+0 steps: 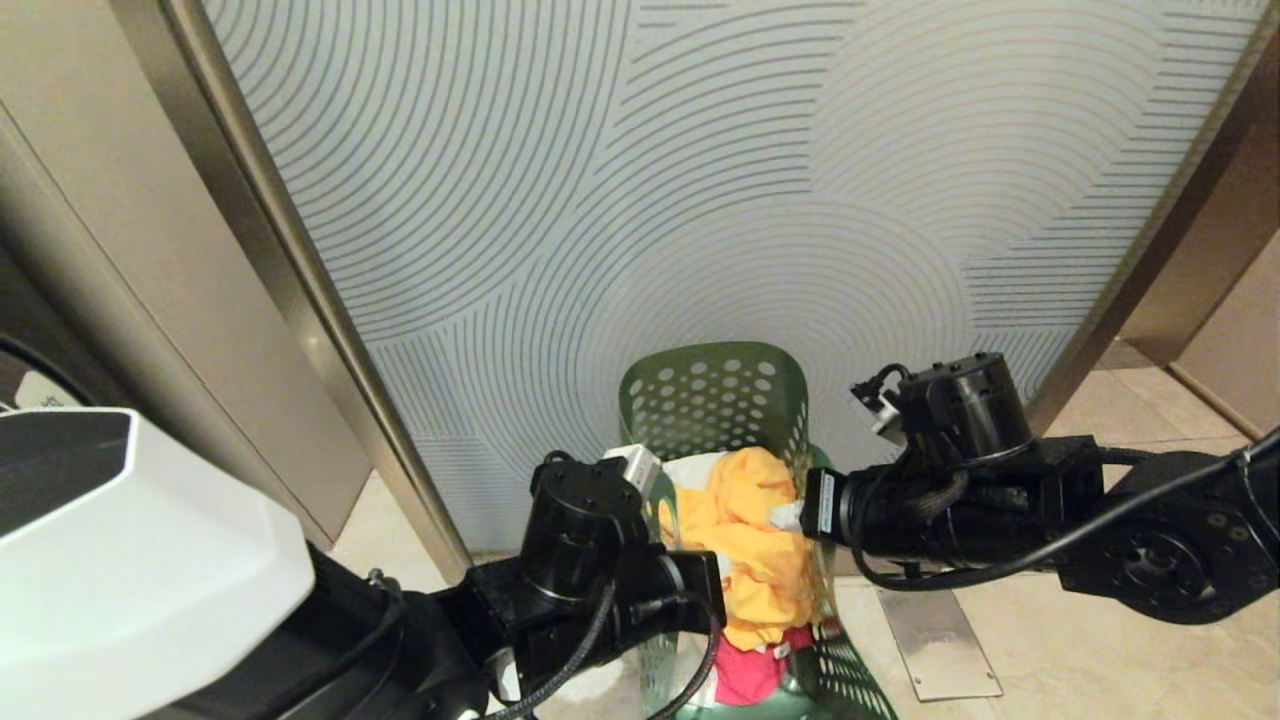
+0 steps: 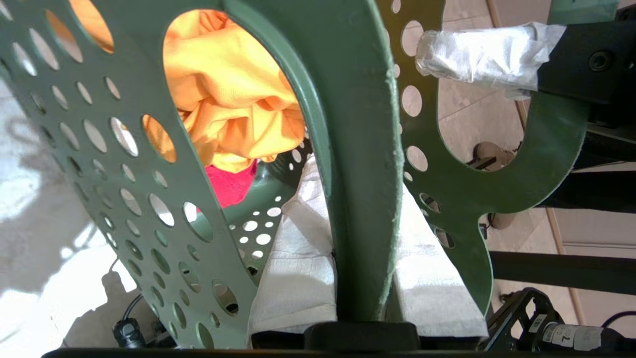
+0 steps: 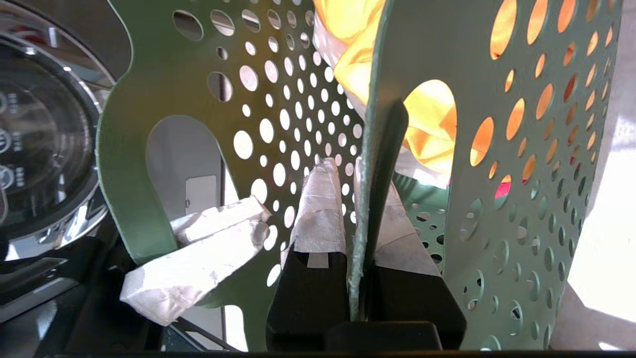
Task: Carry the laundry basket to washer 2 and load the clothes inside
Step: Pick up the clothes basket and put it beside the washing machine
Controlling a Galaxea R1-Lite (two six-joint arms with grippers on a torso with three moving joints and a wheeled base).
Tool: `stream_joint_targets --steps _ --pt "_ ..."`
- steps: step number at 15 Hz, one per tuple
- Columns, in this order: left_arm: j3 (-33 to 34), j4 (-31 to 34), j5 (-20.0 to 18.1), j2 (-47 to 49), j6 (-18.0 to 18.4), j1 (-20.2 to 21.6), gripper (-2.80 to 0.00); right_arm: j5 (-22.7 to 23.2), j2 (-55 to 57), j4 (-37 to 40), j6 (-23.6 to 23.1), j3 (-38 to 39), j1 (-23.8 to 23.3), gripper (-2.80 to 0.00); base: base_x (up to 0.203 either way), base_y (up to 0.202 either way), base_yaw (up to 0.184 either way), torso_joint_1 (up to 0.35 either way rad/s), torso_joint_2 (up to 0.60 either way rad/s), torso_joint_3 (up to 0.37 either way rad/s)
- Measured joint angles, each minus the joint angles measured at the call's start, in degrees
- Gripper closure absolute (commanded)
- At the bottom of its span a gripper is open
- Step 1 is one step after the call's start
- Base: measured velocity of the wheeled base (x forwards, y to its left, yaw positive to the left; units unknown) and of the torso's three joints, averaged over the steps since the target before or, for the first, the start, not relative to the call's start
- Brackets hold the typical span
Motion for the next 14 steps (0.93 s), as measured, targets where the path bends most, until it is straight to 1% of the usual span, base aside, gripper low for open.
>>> stream_joint_targets --steps 7,14 --pt "0.0 0.0 -0.1 0.0 0.0 -0.2 0.00 0.3 -0.6 0.0 -0.3 0.2 0.1 0.00 0.000 0.000 0.000 0.002 0.00 0.190" --pt "1.4 0.0 0.0 -2.1 0.0 -0.5 0.00 0.3 -2.0 0.0 -0.4 0.9 1.3 0.00 0.000 0.000 0.000 0.000 0.00 0.022"
